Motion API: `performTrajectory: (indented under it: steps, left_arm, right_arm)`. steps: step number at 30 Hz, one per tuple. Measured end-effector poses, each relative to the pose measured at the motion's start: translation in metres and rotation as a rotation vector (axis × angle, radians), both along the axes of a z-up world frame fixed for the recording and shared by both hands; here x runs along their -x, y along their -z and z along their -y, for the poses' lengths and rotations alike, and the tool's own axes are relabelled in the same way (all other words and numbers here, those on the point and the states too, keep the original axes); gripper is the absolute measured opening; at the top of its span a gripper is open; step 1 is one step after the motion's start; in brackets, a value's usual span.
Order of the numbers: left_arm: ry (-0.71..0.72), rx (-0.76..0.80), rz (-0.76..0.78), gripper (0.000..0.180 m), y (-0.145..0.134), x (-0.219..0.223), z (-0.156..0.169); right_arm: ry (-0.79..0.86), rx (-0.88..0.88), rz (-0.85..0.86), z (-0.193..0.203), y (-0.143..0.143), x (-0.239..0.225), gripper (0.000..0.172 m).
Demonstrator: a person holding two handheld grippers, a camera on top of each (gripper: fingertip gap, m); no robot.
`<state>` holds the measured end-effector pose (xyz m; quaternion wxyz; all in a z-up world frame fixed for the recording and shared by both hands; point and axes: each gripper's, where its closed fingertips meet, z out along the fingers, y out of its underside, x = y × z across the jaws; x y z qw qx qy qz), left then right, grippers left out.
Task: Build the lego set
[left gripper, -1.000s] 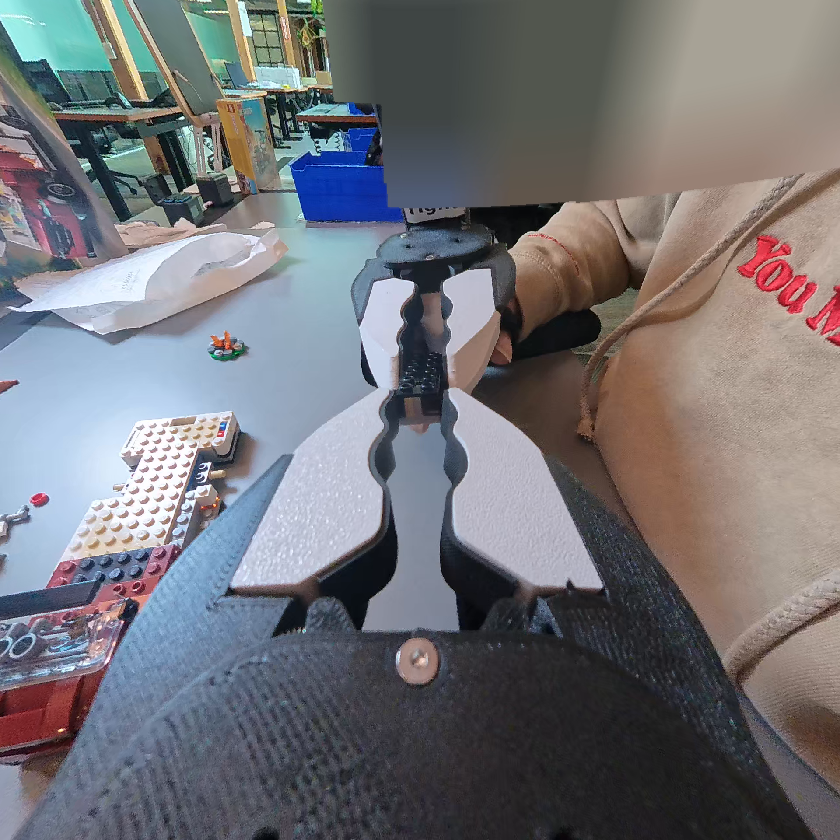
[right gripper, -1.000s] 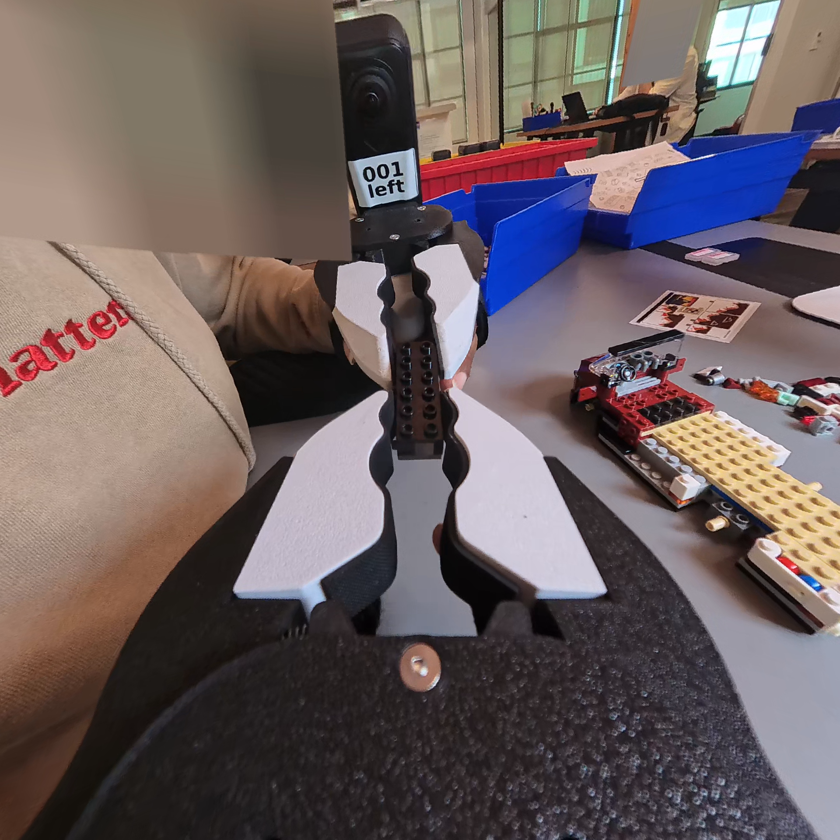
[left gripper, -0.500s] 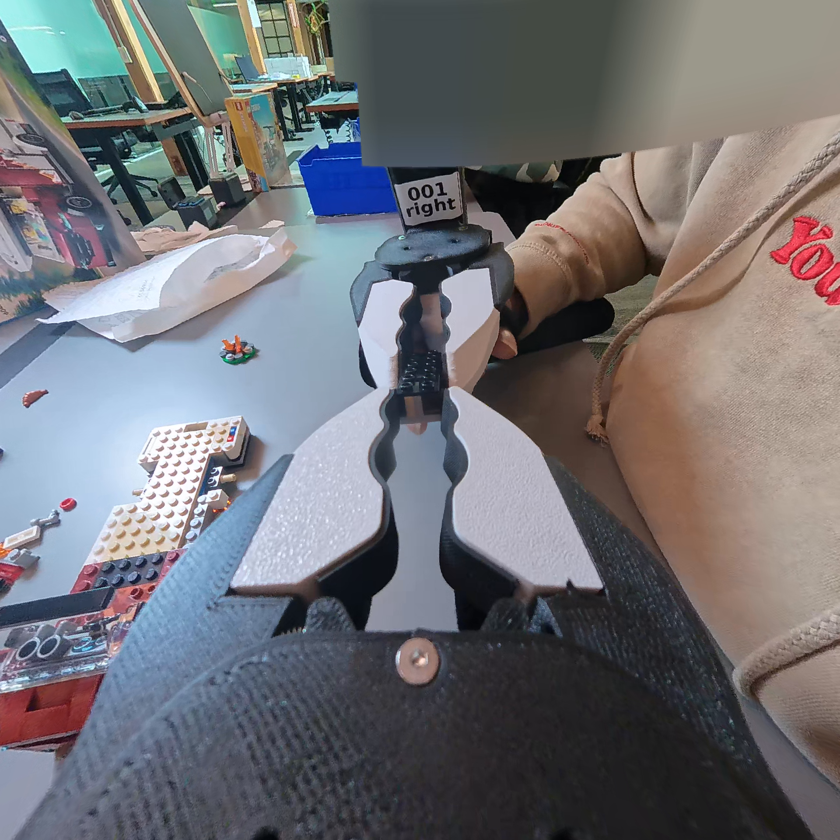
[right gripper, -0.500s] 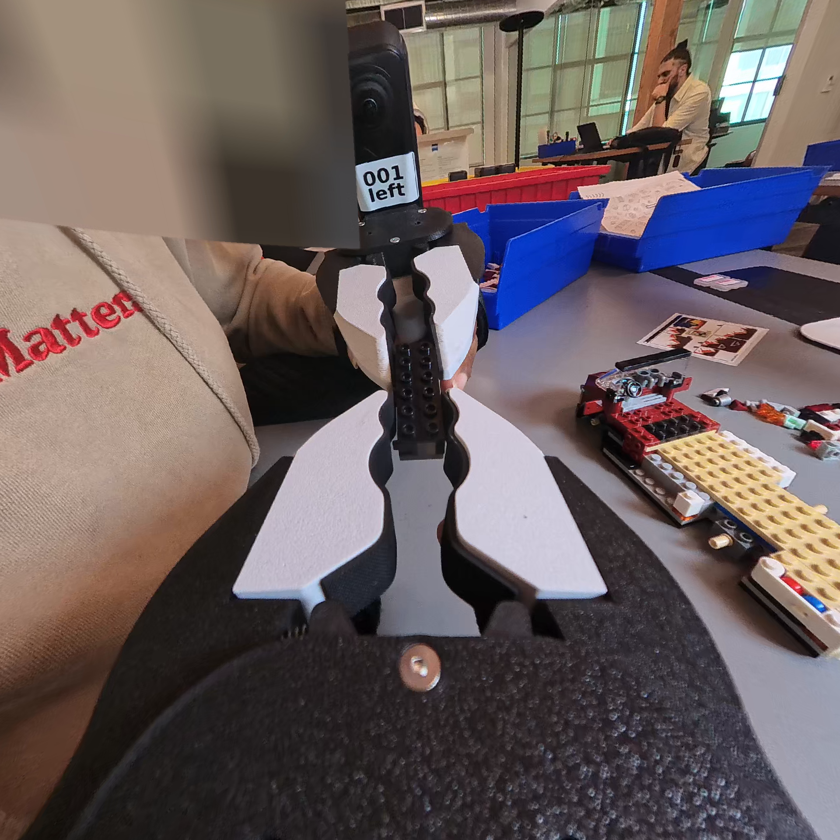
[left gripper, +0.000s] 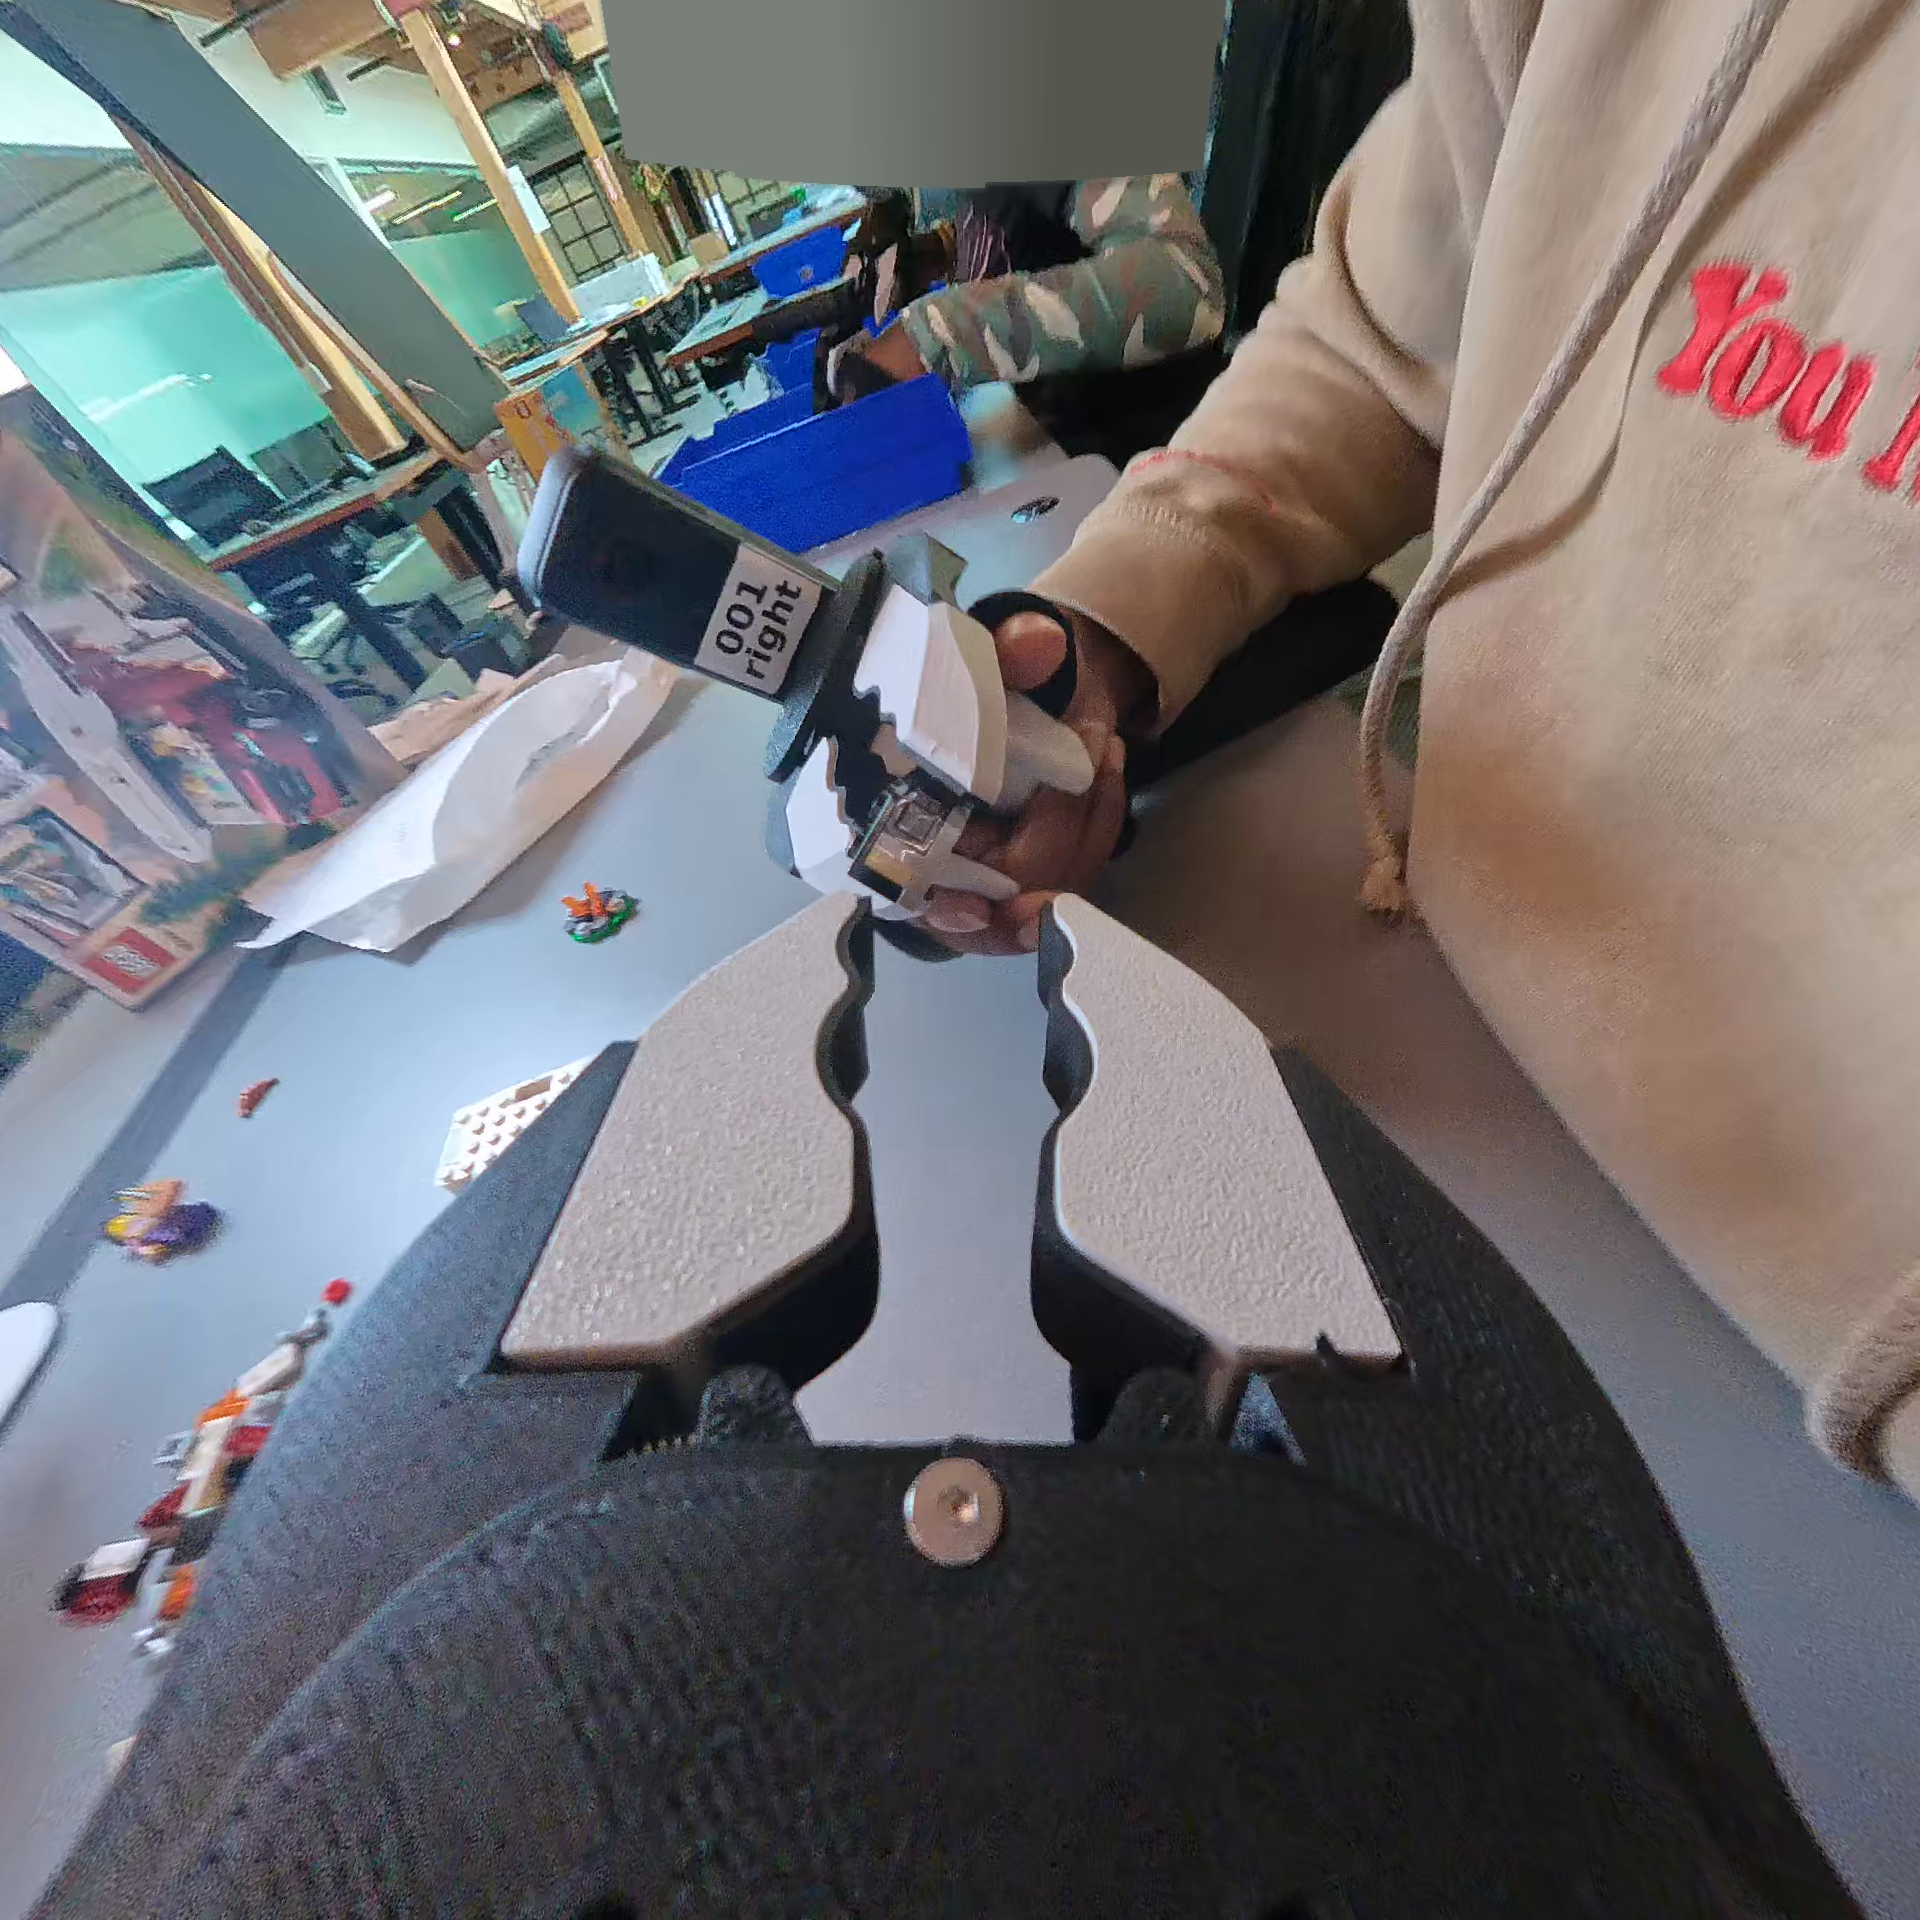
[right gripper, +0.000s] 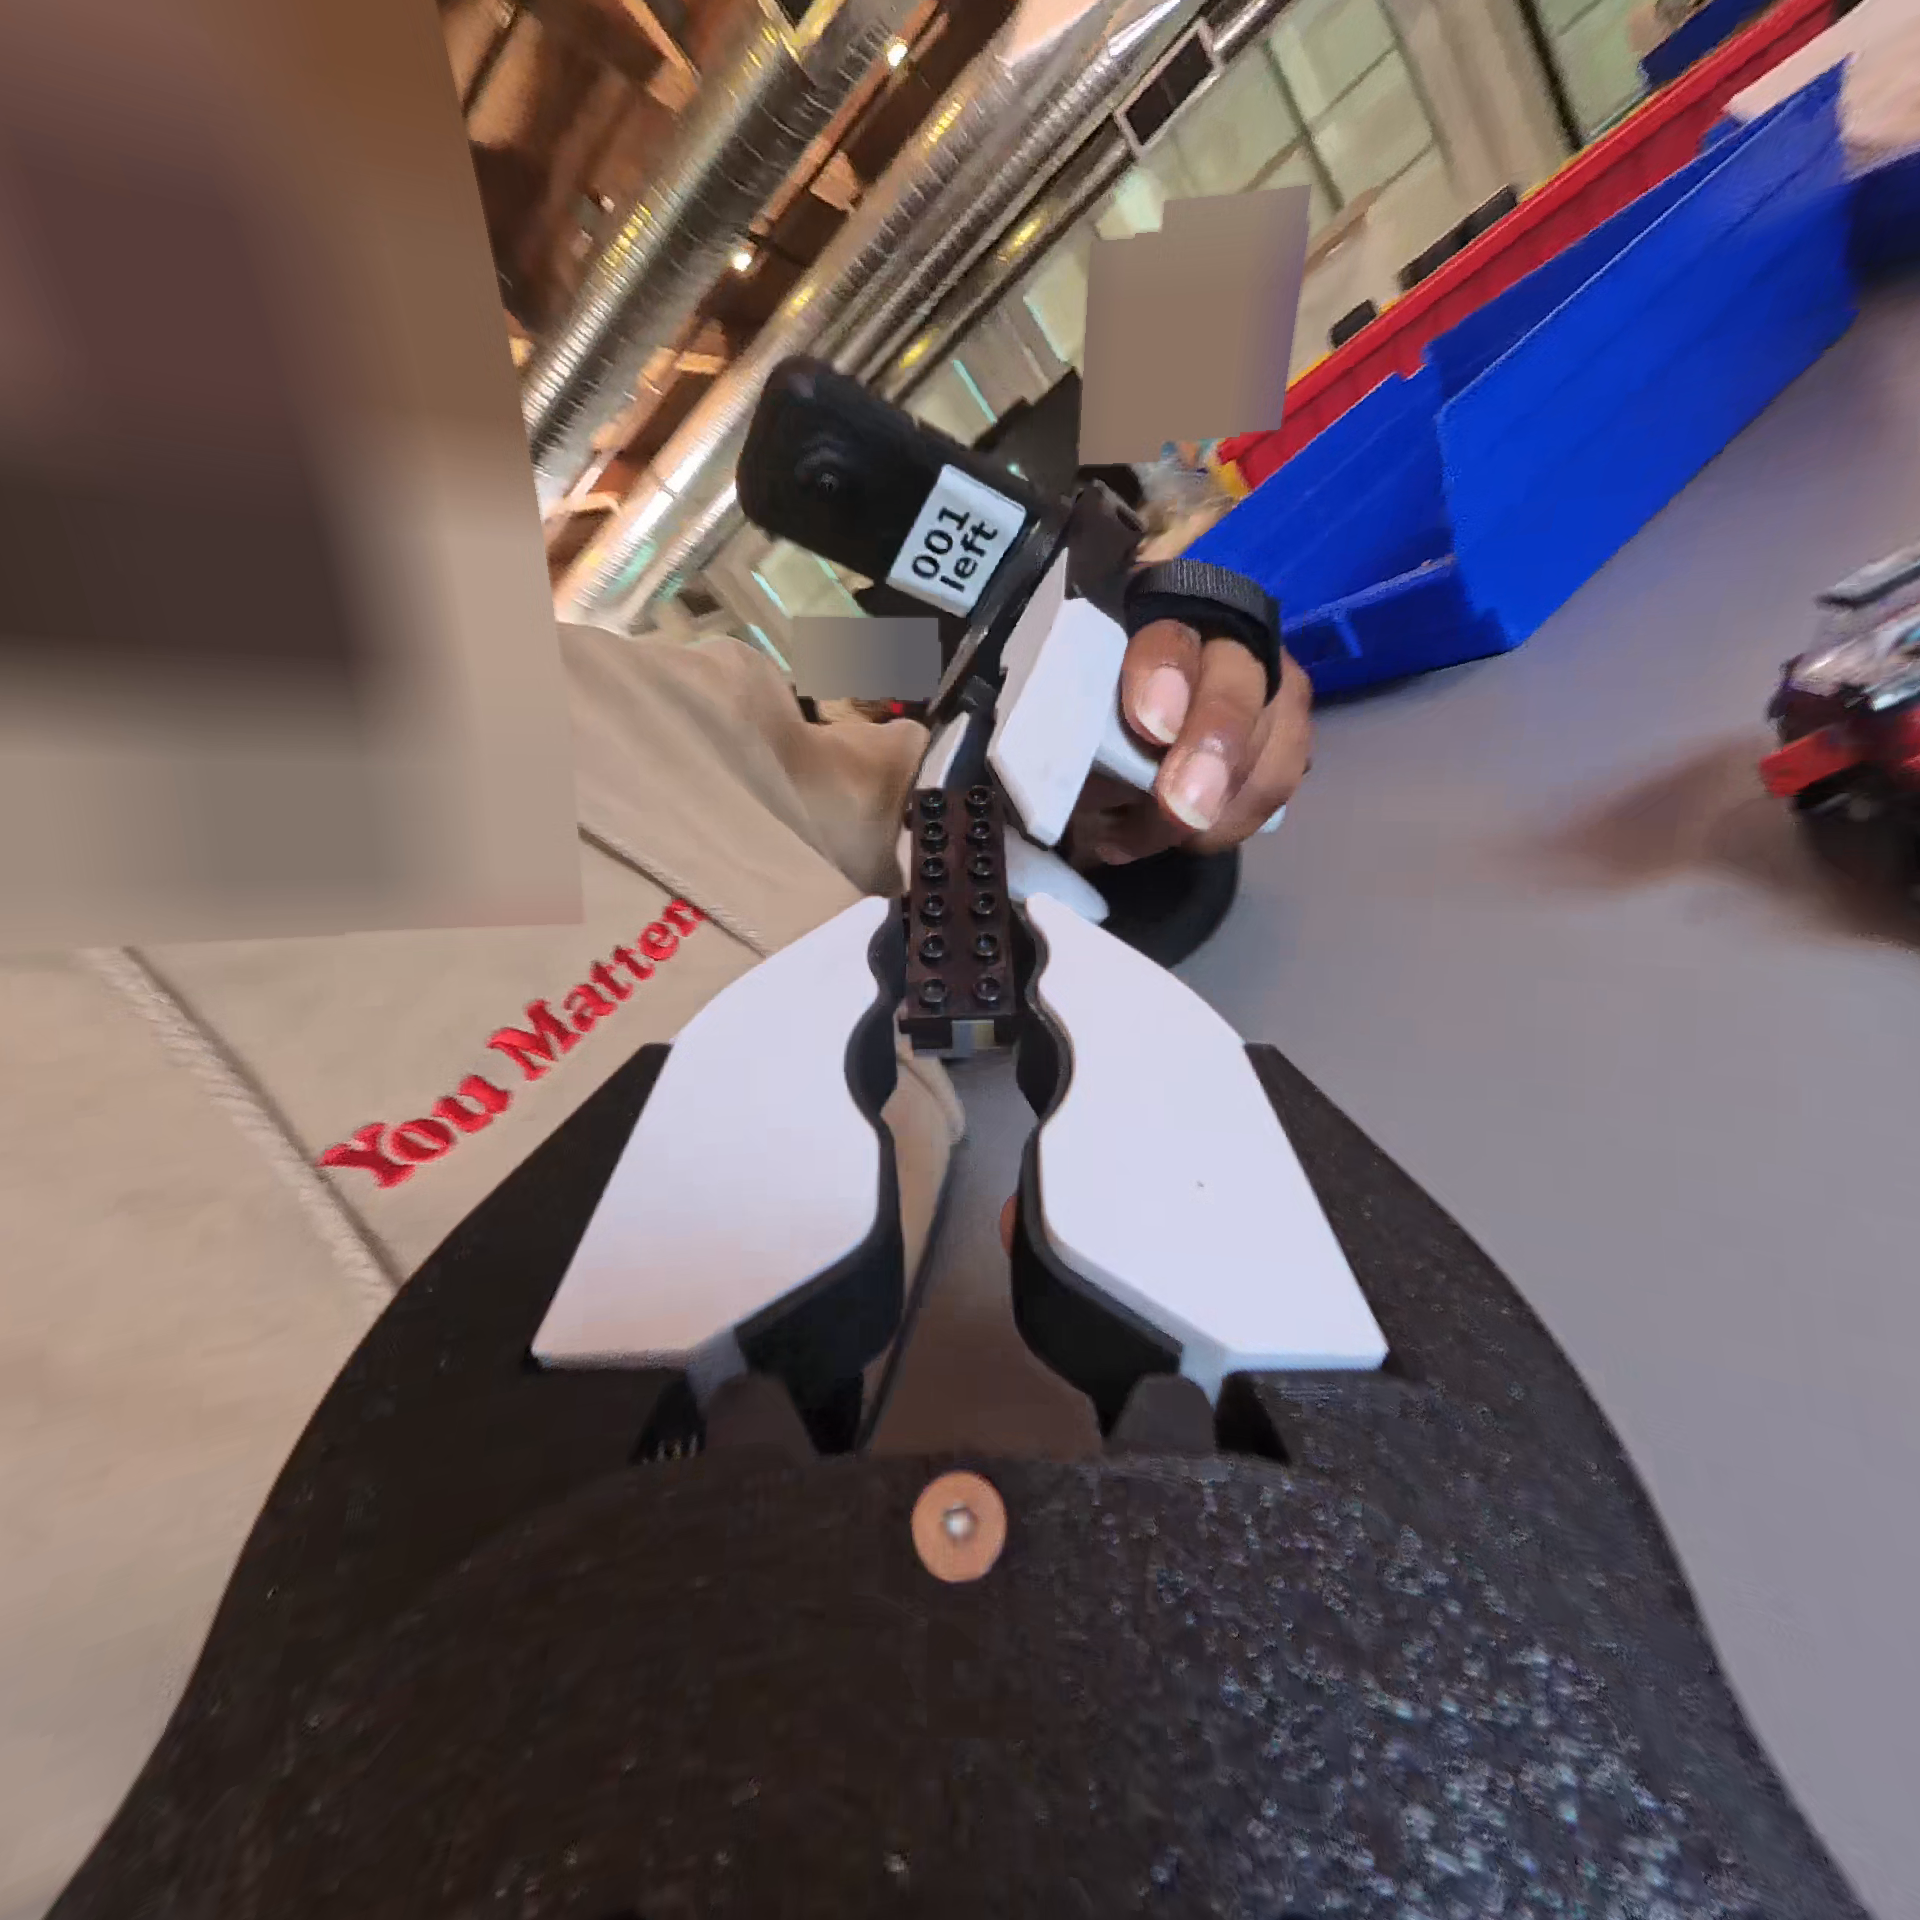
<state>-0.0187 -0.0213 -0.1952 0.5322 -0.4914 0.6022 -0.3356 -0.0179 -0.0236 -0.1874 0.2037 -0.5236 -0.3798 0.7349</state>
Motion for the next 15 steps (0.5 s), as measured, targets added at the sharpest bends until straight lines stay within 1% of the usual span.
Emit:
performTrajectory:
  steps: [2, 4, 5, 7, 11, 12, 14, 15]
  left_arm:
    - [-0.034, -0.080, -0.019, 0.030, 0.002, -0.004, -0.001]
    - [-0.055, -0.112, -0.029, 0.028, 0.003, -0.005, -0.003]
    - [-0.062, -0.123, -0.026, 0.024, 0.002, -0.005, -0.004]
    - [-0.068, -0.130, -0.030, 0.020, 0.003, -0.004, -0.006]
    - [-0.063, -0.099, -0.024, 0.029, 0.003, -0.003, -0.007]
    - [-0.050, -0.101, -0.026, 0.028, 0.004, -0.004, -0.004]
    - [-0.024, -0.108, -0.048, 0.019, 0.008, -0.005, 0.001]
    - [-0.018, -0.104, -0.046, 0.019, 0.008, -0.006, 0.003]
  right_arm:
    - [-0.078, 0.076, 0.022, 0.006, 0.004, 0.000, 0.019]
    - [-0.130, 0.140, 0.026, 0.011, 0.004, 0.000, 0.019]
    - [-0.143, 0.165, 0.027, 0.011, 0.004, 0.000, 0.019]
    - [-0.164, 0.212, 0.035, 0.011, 0.005, 0.000, 0.019]
    - [-0.206, 0.254, 0.066, 0.015, 0.010, 0.000, 0.019]
    - [-0.217, 0.264, 0.069, 0.016, 0.010, 0.000, 0.018]
    - [-0.222, 0.279, 0.091, 0.016, 0.013, 0.001, 0.018]
    - [-0.231, 0.288, 0.102, 0.017, 0.015, 0.002, 0.018]
